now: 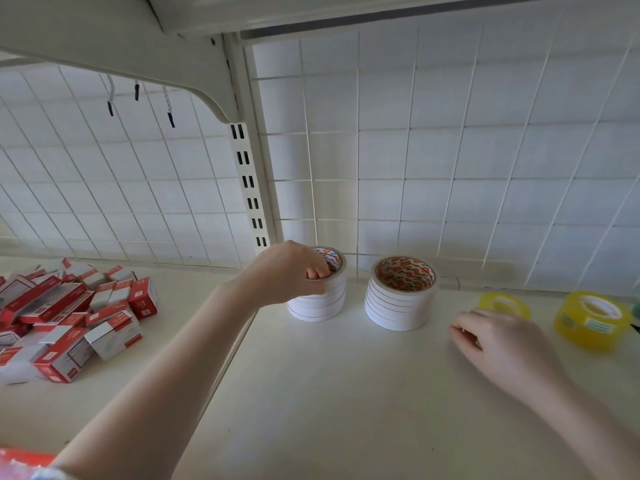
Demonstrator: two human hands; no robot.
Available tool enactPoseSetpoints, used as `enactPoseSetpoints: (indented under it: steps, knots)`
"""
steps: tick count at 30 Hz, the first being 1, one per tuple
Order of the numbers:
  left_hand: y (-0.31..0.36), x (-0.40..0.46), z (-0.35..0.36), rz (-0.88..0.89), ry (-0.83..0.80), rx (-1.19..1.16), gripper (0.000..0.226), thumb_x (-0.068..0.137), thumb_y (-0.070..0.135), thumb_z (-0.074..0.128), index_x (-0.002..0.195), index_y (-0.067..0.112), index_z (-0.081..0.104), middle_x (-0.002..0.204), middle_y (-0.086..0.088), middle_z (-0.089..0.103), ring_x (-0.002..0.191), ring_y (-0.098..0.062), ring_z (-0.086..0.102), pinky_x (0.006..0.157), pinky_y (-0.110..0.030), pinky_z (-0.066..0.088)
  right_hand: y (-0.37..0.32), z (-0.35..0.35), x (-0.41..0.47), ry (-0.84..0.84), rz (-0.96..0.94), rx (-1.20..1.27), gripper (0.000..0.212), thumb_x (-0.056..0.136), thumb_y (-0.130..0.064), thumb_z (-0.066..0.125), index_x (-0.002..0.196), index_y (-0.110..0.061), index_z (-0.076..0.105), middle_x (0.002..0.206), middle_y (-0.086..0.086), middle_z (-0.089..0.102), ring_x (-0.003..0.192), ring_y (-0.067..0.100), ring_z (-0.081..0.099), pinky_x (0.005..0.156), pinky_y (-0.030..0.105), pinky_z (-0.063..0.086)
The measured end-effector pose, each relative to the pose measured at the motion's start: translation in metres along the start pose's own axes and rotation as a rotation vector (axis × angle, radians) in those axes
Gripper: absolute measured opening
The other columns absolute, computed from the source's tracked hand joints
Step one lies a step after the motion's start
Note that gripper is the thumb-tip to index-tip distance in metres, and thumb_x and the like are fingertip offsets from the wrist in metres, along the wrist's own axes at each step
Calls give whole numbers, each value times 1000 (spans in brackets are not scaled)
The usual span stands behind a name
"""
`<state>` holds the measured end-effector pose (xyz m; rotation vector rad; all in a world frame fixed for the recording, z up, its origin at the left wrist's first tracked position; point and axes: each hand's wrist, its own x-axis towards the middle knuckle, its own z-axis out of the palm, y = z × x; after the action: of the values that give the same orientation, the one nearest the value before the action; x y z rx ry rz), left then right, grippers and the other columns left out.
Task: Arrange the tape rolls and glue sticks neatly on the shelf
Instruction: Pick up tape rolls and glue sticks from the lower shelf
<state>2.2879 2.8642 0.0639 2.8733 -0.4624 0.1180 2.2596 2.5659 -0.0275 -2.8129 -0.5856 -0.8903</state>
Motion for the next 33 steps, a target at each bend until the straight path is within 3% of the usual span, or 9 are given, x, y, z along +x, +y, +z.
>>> enactPoseSetpoints:
  steps: [14, 18, 21, 25, 29, 33]
  knots:
    - [-1, 5, -6, -40, -73, -103, 15, 79, 26, 71, 94, 23, 71, 75, 18, 60, 77, -5, 59, 77, -21, 49, -1, -4, -1, -73, 45, 15, 30, 62, -13, 82, 53, -19, 54, 48, -3, 46, 42, 19, 47, 33, 30, 32]
    - [1, 3, -6, -51, -64, -84, 15, 80, 28, 70, 94, 25, 71, 74, 20, 59, 79, -6, 59, 77, -21, 49, 0, -7, -2, -124, 91, 19, 24, 73, -17, 75, 58, -17, 56, 53, -4, 50, 51, 22, 51, 40, 30, 35]
    - [3, -5, -1, -55, -9, 11, 21, 81, 32, 68, 102, 27, 69, 85, 18, 62, 86, -8, 58, 79, -26, 49, -2, -16, 1, -149, 119, -17, 18, 83, -24, 63, 67, -18, 61, 62, -3, 53, 63, 22, 55, 47, 29, 33]
    - [8, -30, 14, -26, 133, 125, 35, 84, 30, 66, 117, 19, 62, 113, 5, 61, 107, -20, 54, 87, -37, 45, 0, -37, 12, -289, 170, -101, 21, 92, -33, 43, 86, -23, 61, 81, -5, 56, 85, 19, 58, 64, 29, 44]
    - [28, -67, 32, -105, 277, 116, 44, 86, 26, 63, 127, 16, 55, 124, 1, 56, 116, -24, 49, 93, -39, 43, 4, -56, 21, -307, 206, -91, 19, 91, -32, 43, 92, -26, 62, 91, -3, 67, 87, 25, 62, 65, 29, 46]
    - [55, -97, 53, -212, 332, 81, 42, 85, 23, 64, 124, 11, 56, 119, -4, 59, 112, -28, 52, 87, -39, 45, 7, -71, 13, -218, 166, -31, 16, 90, -34, 48, 88, -26, 63, 88, -3, 68, 84, 27, 62, 64, 30, 48]
